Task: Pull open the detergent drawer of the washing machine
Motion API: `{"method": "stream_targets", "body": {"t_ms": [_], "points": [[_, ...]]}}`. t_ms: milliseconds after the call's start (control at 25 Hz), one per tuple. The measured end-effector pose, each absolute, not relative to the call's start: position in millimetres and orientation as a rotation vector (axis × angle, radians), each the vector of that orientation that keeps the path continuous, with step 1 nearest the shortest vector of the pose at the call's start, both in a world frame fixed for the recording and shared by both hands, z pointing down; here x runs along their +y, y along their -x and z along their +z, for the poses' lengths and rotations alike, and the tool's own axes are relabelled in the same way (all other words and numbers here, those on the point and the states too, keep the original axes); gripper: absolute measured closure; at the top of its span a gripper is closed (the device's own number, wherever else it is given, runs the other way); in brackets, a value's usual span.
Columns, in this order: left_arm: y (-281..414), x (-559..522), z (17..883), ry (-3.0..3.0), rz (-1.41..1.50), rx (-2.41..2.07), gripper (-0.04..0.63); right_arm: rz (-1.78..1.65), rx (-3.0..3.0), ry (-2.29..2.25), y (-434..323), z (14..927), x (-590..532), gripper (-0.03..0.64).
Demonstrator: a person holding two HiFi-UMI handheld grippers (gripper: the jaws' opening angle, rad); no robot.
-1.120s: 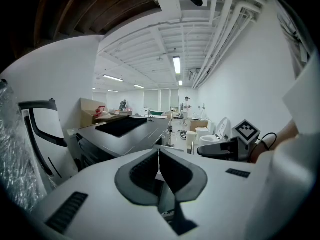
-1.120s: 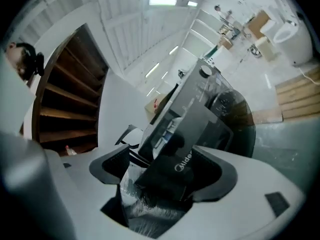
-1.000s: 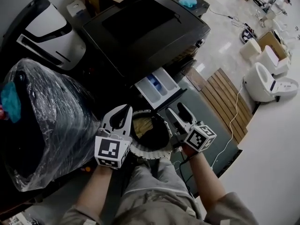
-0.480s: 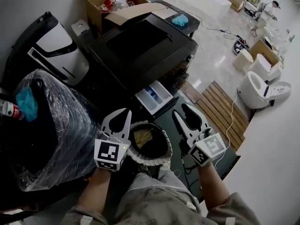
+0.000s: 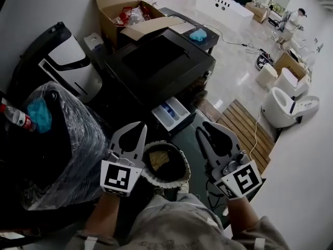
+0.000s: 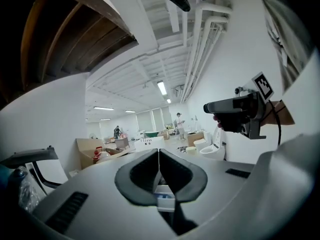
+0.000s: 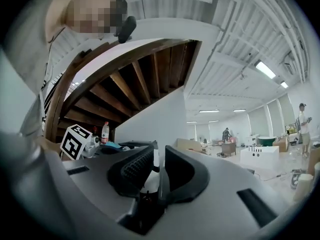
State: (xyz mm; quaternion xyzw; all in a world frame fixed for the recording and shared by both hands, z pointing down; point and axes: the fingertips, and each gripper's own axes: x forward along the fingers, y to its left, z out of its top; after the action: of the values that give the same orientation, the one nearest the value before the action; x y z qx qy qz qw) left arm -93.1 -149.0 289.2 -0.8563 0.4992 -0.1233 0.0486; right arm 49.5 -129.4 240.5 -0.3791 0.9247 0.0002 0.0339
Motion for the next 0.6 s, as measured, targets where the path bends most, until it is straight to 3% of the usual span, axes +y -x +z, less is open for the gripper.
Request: {"method": "stream_targets", "body": {"t_ms": [600], "points": [[102.5, -104.2, 229.5, 2.57, -0.216, 1.582, 0.572, 0.094, 2.858, 1.12, -50.2, 189.3, -90.8, 0.586]]}}
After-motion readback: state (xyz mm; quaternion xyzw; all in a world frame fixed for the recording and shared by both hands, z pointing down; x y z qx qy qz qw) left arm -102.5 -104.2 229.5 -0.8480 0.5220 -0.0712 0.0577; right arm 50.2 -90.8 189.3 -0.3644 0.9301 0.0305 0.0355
